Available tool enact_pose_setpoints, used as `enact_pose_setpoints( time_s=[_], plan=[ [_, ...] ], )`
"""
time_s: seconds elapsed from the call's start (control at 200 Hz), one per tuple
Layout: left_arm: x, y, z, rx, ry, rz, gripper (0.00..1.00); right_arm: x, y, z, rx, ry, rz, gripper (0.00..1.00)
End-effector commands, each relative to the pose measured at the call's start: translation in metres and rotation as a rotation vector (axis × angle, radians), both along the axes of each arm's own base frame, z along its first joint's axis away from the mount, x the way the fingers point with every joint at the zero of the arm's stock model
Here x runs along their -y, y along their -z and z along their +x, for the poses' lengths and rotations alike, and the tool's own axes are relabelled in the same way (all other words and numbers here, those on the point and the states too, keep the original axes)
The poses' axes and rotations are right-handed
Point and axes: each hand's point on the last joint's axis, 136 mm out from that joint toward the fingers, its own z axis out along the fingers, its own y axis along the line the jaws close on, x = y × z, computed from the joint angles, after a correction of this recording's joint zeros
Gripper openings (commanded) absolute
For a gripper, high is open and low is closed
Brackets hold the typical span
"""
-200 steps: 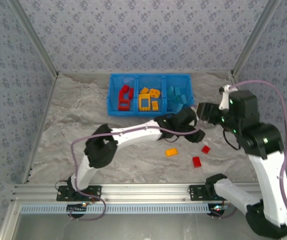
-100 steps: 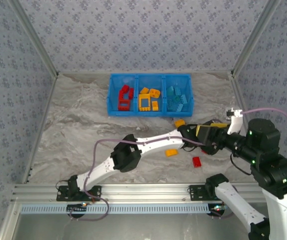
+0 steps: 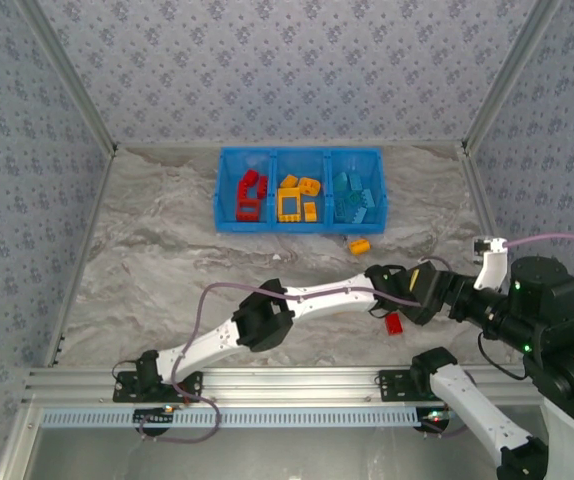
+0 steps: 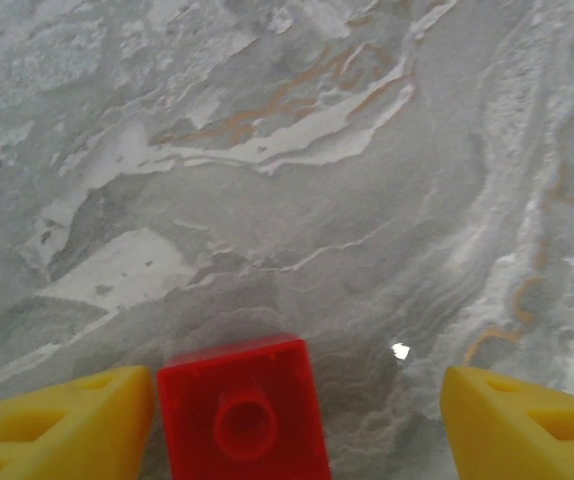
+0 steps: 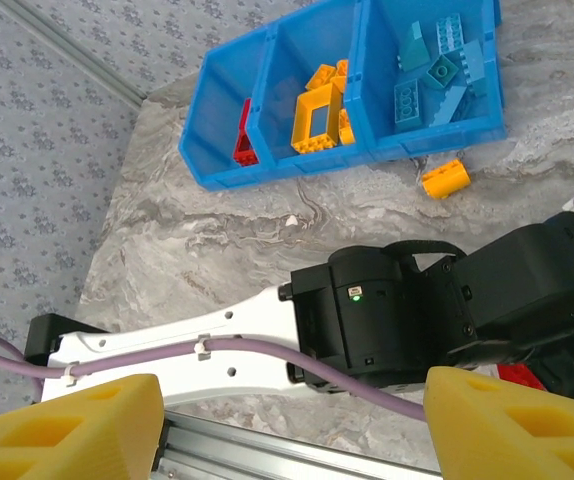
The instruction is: Sort the legos into containers by color
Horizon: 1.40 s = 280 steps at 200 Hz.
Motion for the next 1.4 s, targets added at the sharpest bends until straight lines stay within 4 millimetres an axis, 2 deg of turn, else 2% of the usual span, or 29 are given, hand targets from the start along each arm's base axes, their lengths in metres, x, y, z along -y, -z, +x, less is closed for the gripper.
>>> enact_pose_setpoints(
  time_s=[0.0,0.24,0.315,0.439,0.539,0.639,0.654,0.659,0.679,0.774,0.849,0.979,1.054,1.139,1.288,1.393],
  plan=[
    [-0.001,0.004,0.004,0.019,-0.025,0.017,0.72,0.001,0.003,-0.004,-0.014,0.015,0.022,0.72],
    [-0.004,0.008,0.005,0.017,-0.027,0.031,0.56,0.000,0.010,-0.002,-0.026,0.012,0.024,0.71],
    [-0.005,0.004,0.007,0.029,-0.034,0.032,0.46,-0.001,0.014,-0.003,-0.042,0.008,0.016,0.70],
    [-0.015,-0.022,0.019,0.049,-0.077,0.003,0.38,-0.010,0.017,-0.006,-0.051,-0.063,0.009,0.70],
    [-0.038,-0.054,0.040,0.038,-0.147,-0.031,0.38,-0.027,0.007,-0.008,-0.030,-0.180,0.025,0.70],
    [-0.074,-0.079,0.061,0.003,-0.228,-0.102,0.38,-0.044,-0.003,-0.010,-0.012,-0.300,0.049,0.68],
    [-0.079,-0.088,0.065,-0.001,-0.242,-0.124,0.38,-0.047,-0.004,-0.010,-0.010,-0.316,0.051,0.68],
    [-0.083,-0.083,0.065,-0.006,-0.246,-0.115,0.38,-0.047,-0.005,-0.009,-0.009,-0.321,0.050,0.68],
    [-0.094,-0.085,0.069,-0.014,-0.268,-0.122,0.38,-0.050,-0.005,-0.009,-0.010,-0.341,0.048,0.67],
    [-0.147,-0.103,0.089,-0.028,-0.371,-0.158,0.38,-0.057,0.001,-0.002,-0.005,-0.400,0.023,0.67],
    [-0.192,-0.117,0.100,-0.025,-0.446,-0.172,0.38,-0.063,0.006,0.010,0.018,-0.413,0.012,0.67],
    [-0.271,-0.137,0.115,-0.004,-0.574,-0.161,0.38,-0.089,0.010,0.032,0.063,-0.481,-0.013,0.67],
    [-0.312,-0.147,0.123,0.012,-0.637,-0.142,0.38,-0.117,0.013,0.035,0.121,-0.558,-0.097,0.67],
    [-0.350,-0.150,0.135,0.013,-0.700,-0.130,0.39,-0.157,0.016,0.034,0.210,-0.648,-0.202,0.68],
    [-0.393,-0.149,0.167,-0.001,-0.779,-0.113,0.39,-0.223,0.022,0.044,0.361,-0.667,-0.320,0.69],
    [-0.421,-0.147,0.199,-0.001,-0.855,-0.083,0.39,-0.255,0.024,0.061,0.415,-0.621,-0.314,0.69]
  ],
)
